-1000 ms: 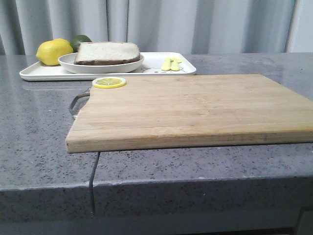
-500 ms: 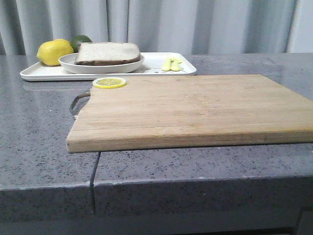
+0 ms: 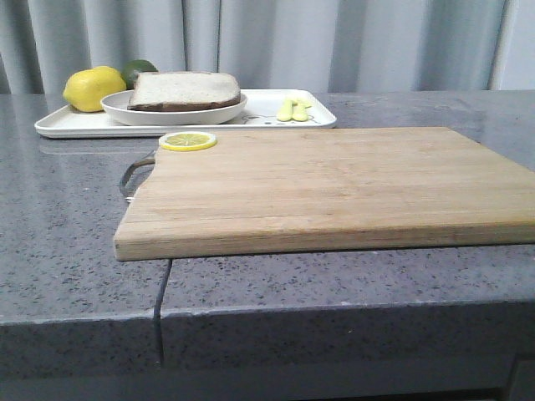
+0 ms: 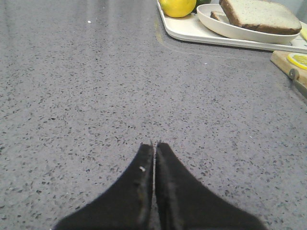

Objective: Place bread and move sandwich to tray

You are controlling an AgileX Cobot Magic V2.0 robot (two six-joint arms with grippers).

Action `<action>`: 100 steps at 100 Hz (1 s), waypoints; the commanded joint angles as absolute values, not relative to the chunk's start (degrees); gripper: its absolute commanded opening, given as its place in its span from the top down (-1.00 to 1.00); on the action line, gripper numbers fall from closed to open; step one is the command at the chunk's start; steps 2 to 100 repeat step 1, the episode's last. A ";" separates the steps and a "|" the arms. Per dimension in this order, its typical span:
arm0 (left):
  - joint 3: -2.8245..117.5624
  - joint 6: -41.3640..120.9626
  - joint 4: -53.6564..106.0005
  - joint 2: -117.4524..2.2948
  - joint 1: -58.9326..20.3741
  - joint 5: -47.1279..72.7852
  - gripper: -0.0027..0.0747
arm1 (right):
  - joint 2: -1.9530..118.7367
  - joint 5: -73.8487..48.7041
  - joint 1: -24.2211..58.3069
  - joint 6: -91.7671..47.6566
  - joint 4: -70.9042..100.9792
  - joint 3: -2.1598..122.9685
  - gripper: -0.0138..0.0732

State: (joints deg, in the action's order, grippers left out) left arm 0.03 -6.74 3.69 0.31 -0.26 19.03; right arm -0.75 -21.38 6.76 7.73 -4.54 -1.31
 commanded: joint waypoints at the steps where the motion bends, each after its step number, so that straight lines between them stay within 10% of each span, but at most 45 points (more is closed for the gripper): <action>1: -0.84 -7.13 3.68 2.09 -0.22 16.54 0.98 | -1.74 -19.32 6.36 7.14 -4.50 -1.75 0.82; 100: -0.84 -7.13 3.68 2.09 -0.22 16.54 0.98 | -1.74 -19.32 6.36 7.14 -4.50 -1.75 0.82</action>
